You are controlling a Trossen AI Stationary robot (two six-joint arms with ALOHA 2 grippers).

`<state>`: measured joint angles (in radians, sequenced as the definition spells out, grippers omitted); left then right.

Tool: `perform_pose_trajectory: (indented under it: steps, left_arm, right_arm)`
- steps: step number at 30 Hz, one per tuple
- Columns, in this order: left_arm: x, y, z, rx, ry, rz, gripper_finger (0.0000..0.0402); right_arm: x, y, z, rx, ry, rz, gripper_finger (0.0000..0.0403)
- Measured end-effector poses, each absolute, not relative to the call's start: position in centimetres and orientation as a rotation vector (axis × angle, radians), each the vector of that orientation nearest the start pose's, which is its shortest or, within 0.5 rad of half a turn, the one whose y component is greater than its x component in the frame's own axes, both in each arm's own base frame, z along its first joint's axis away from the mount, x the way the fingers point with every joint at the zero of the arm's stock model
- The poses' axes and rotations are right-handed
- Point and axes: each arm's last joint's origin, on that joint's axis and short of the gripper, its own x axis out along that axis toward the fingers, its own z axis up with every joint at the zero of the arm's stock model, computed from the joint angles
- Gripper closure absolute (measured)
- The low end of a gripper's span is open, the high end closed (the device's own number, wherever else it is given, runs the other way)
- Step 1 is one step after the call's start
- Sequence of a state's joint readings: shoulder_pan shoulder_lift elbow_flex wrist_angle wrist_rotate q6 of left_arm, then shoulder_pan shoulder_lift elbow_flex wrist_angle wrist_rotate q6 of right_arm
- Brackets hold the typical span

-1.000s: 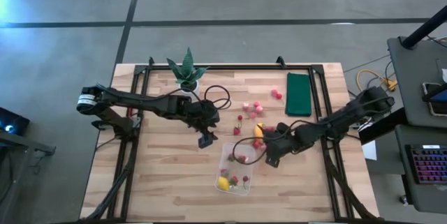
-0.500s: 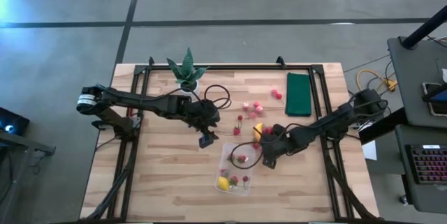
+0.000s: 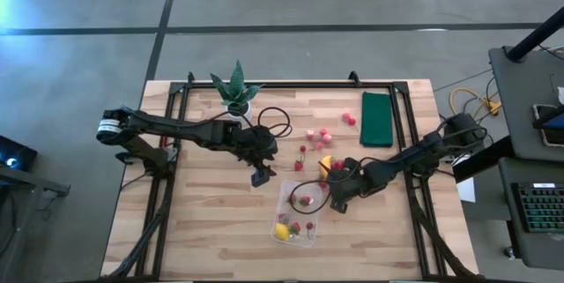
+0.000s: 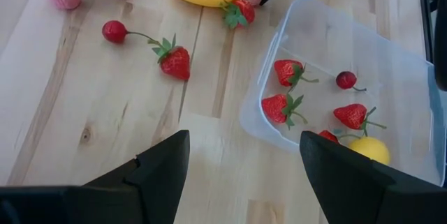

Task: Pick and placing Produce into tupperware
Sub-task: Put the peach into the transparent bin, then put the strawberry into the transparent bin

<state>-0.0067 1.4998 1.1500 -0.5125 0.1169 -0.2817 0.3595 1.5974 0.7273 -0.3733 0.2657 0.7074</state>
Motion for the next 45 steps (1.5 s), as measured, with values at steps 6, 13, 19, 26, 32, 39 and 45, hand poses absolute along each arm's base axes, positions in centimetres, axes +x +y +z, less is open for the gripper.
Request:
perform_pose_trajectory:
  steps: [6, 13, 19, 26, 32, 39, 45]
  left_arm:
    - [31.5, -0.5, 26.6, -0.311, 0.872, 0.006, 0.0144]
    - [31.5, -0.5, 26.6, -0.311, 0.872, 0.006, 0.0144]
    - [31.5, -0.5, 26.6, -0.311, 0.874, 0.006, 0.0144]
    - [31.4, -0.6, 26.4, -0.282, 0.88, -0.006, 0.0144]
    - [31.1, -0.6, 25.5, -0.278, 0.91, -0.005, 0.0144]
    - [30.7, -0.6, 24.5, -0.278, 0.938, -0.001, 0.0144]
    - [31.6, -0.5, 25.3, -0.213, 0.819, -0.04, 0.0144]
  right_arm:
    - [24.7, 8.5, 13.0, 0.244, 1.132, -0.333, 0.0325]
    - [25.6, 8.9, 15.7, 0.282, 1.056, -0.296, 0.0336]
    - [25.5, 10.1, 21.6, 0.317, 0.995, -0.208, 0.0337]
    - [27.7, 11.4, 26.3, 0.319, 0.877, -0.077, 0.0336]
    - [31.8, 12.2, 25.2, 0.349, 0.927, 0.017, 0.0301]
    - [32.3, 12.4, 25.8, 0.375, 0.956, 0.005, 0.0217]
    - [31.0, 12.0, 26.8, 0.411, 0.95, -0.119, 0.0165]
